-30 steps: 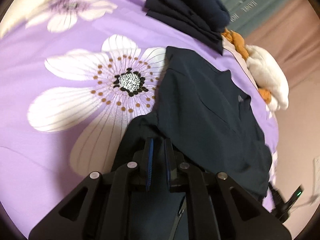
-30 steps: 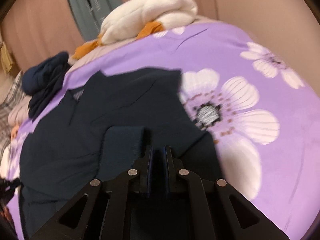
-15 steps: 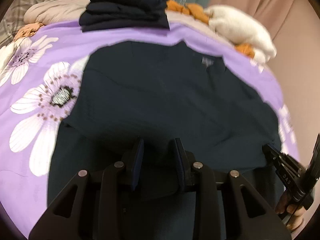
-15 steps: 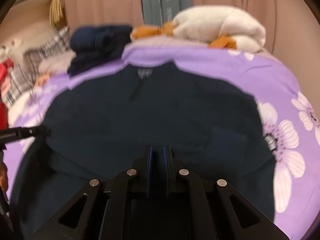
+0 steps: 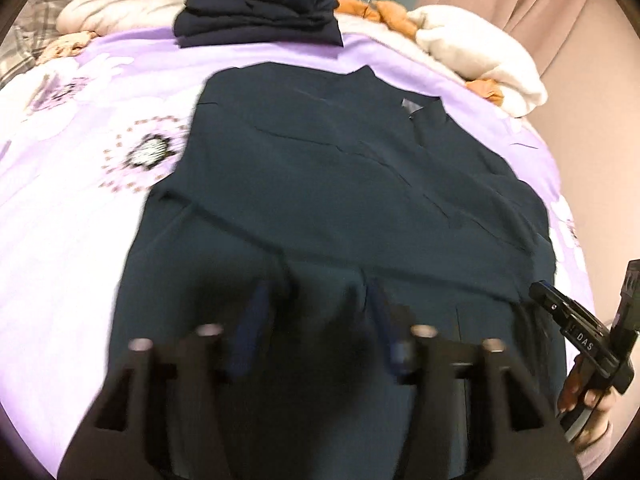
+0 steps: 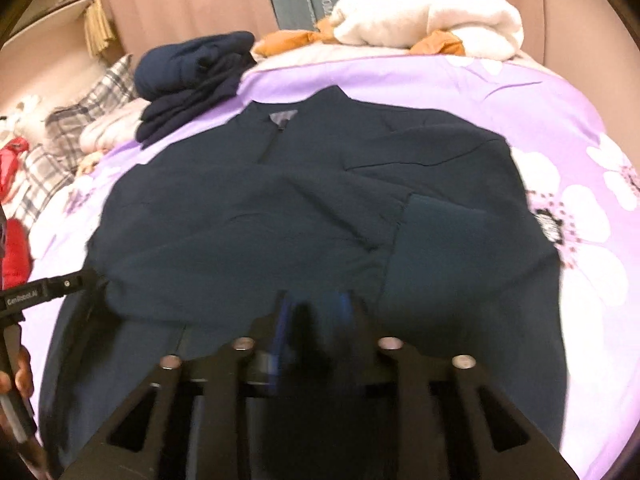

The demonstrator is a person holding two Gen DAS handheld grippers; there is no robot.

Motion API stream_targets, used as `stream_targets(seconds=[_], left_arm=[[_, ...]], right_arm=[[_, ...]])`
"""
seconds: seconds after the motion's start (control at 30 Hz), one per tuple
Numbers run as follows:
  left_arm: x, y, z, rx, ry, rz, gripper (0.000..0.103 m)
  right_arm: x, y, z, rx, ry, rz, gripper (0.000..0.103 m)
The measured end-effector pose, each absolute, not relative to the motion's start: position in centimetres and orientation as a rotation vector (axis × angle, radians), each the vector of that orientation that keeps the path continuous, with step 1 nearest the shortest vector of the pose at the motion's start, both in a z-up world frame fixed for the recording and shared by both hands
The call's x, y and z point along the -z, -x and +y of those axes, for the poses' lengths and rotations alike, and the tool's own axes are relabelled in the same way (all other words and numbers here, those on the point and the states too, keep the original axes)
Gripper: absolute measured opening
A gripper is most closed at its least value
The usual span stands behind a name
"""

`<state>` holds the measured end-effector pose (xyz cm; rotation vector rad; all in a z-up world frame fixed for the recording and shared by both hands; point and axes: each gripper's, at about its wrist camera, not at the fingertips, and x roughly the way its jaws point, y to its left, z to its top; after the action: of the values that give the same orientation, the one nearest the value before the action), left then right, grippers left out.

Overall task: Fold large clothes
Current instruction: 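Move both open tools to the ribbed hem of the jacket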

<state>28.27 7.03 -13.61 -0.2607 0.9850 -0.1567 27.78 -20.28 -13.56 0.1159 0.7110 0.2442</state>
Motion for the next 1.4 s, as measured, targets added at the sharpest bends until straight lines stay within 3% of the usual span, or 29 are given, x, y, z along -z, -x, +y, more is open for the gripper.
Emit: stream_targets(seconds=[0.13,0.2,0.33,0.43,0.53,0.77,1.4], left_arm=[[12.8,-23.4,8.5,0.164,0.236,0.966,0.069],[12.8,-20.8,9.3,0.159,0.229,0.959,0.073],[13.1,-15.3,11.4,0.140,0.235,0.949,0.087],[13.3,-11.5,13.7,0.114,0.309,0.937,0.092],[13.3,-8.7,15.6,0.103,0.411,0.914,0.102],[14.3,-4.1,18.8,0.061,0.589,0.885,0.102],[16.5,-1.7,19.0,0.184,0.687,0.961,0.102]], right_arm=[[13.5,-23.8,-21.3,-0.210,-0.090,0.714,0.041],[13.6,-21.7,-21.9,-0.217,-0.108,0.710,0.048],[14.1,-17.5,-23.4,-0.242,-0.166,0.699,0.056],[14.4,-15.3,-25.0,-0.224,-0.205,0.682,0.063],[15.1,-13.6,-27.1,-0.167,-0.277,0.677,0.066],[17.2,-10.2,-31.1,-0.137,-0.439,0.699,0.066],[20.7,-5.3,-32.6,-0.233,-0.577,0.768,0.067]])
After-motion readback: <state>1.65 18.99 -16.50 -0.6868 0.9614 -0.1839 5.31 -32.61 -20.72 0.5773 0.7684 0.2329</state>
